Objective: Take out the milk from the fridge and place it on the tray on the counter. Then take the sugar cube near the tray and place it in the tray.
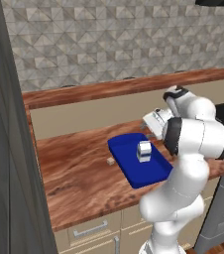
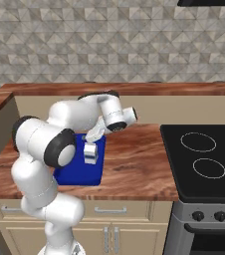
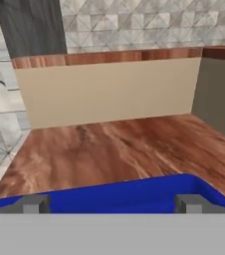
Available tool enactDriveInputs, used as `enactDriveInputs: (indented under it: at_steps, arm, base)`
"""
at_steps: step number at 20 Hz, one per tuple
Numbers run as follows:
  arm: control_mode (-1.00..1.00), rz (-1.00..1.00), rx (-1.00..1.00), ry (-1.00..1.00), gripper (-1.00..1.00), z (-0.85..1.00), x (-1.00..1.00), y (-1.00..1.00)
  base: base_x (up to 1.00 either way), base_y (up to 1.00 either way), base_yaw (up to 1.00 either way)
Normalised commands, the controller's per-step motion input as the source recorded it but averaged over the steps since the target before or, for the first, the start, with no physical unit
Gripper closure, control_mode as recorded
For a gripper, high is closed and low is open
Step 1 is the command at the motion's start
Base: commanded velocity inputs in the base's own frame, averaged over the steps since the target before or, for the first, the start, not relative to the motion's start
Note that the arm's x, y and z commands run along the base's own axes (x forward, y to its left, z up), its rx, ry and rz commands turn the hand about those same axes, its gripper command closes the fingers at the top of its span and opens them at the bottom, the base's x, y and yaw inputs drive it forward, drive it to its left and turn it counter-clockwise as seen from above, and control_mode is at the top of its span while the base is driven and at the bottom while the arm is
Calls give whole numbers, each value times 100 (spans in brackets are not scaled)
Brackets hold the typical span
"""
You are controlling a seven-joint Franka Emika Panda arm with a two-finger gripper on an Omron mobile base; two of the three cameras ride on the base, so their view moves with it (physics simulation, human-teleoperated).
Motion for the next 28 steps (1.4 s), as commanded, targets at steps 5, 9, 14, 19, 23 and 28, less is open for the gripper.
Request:
enactDriveInputs:
  at_steps: [5,9,14,19,23,28]
  arm:
    - [-100,0,-21,-2,-100,26,-49,48]
    - [-100,0,-20,0,-100,33,-53,55]
    - [-100,0,-22,0,-100,37,-51,62]
    - [-100,0,-31,-2,-100,29,-52,65]
    - [-100,0,-40,-10,-100,12,-59,63]
    - [-100,2,-34,-3,-100,0,-44,8]
  base:
    - [0,0,0]
    - [0,0,0]
    - [0,0,0]
    - [0,0,0]
    - [0,0,0]
    - [0,0,0]
